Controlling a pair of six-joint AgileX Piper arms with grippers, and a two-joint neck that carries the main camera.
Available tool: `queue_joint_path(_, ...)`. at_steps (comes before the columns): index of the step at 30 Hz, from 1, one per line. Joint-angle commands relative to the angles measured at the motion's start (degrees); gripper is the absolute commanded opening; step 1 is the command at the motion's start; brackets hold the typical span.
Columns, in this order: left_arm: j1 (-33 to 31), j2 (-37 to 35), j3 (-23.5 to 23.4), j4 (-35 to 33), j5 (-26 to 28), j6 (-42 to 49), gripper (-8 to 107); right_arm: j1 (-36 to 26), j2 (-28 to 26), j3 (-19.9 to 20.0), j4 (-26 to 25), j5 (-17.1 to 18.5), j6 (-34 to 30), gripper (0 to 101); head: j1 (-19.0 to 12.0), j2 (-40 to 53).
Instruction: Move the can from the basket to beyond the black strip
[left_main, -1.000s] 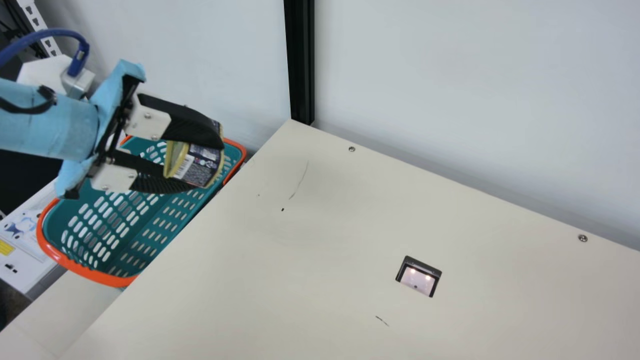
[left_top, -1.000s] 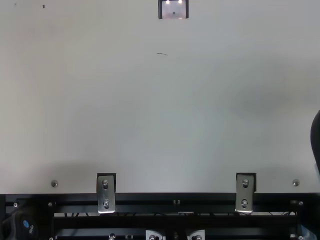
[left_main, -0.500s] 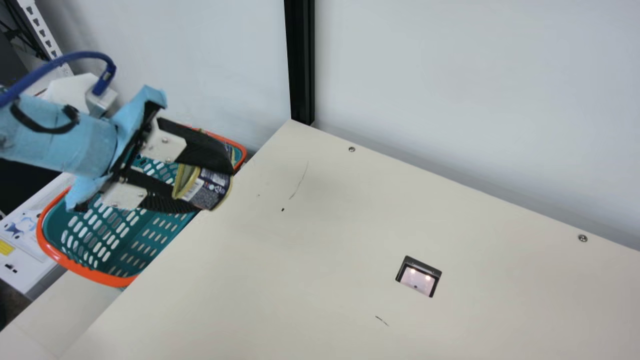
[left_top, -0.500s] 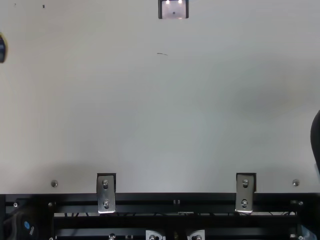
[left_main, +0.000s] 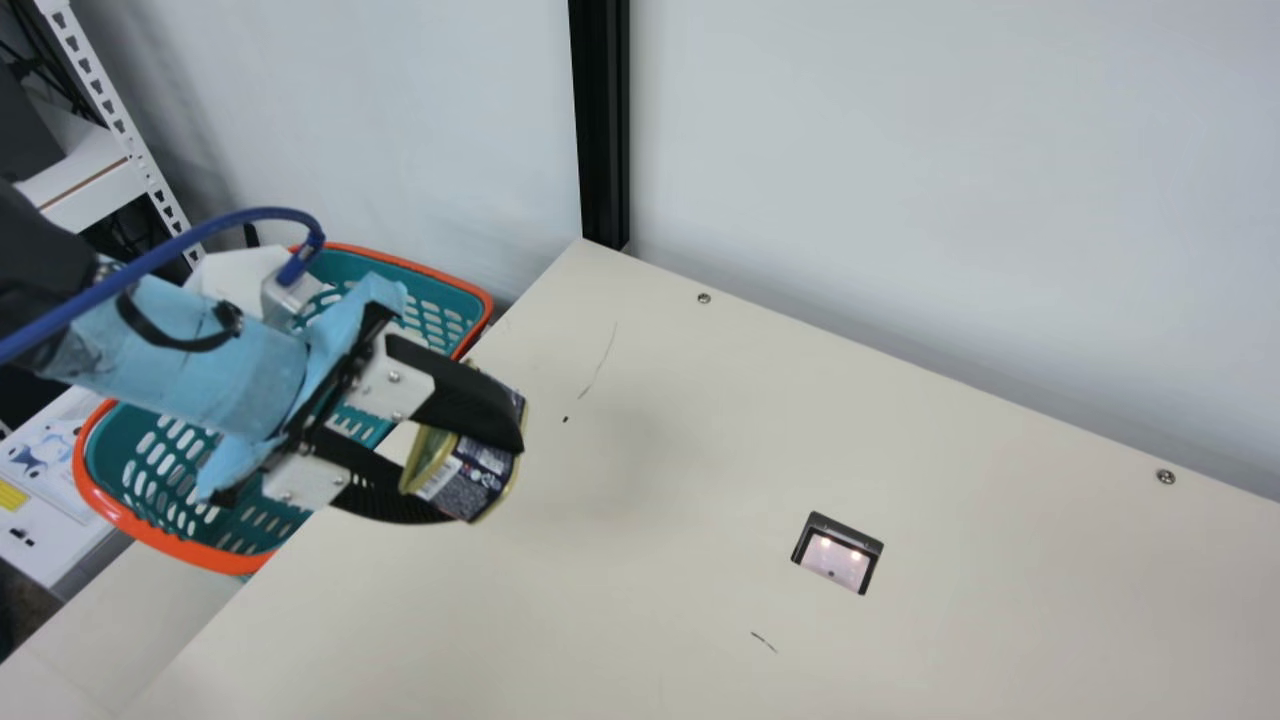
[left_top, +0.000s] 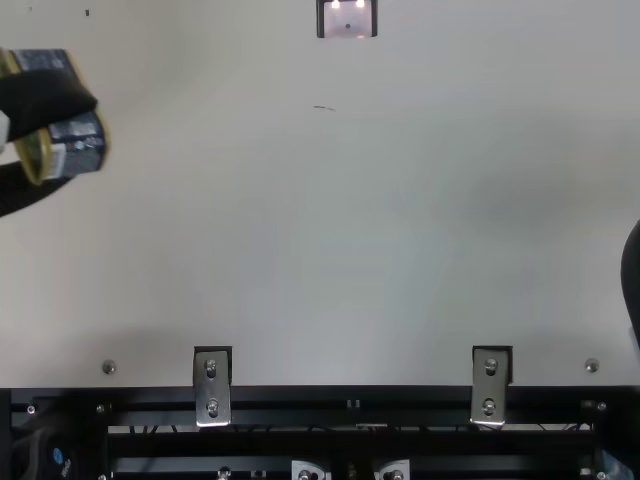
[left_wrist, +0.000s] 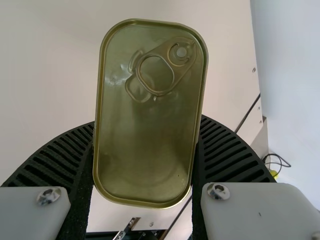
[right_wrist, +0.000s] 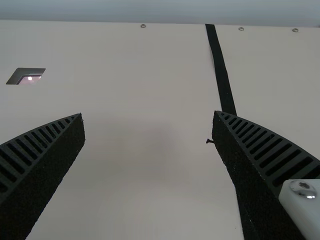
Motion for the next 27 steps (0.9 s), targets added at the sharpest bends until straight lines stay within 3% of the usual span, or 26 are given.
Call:
queue_joint_path(1,-0.52,-0.09,0.6,-0.51,0.01,-0.32,10,0.0,0.0,0.0,0.0,0.0,0.0,101,-2.61,1.22)
queue_joint_path(11,-1.82,-0.06,3.67,-7.41,0.01,-3.63,10,0.0,0.0,0.0,0.0,0.0,0.0,101,-2.61,1.22)
queue_joint_path(27,-1.17,-0.05,3.69,-7.67,-0.13,-4.17,10,0.0,0.0,0.0,0.0,0.0,0.0,101,-2.61,1.22)
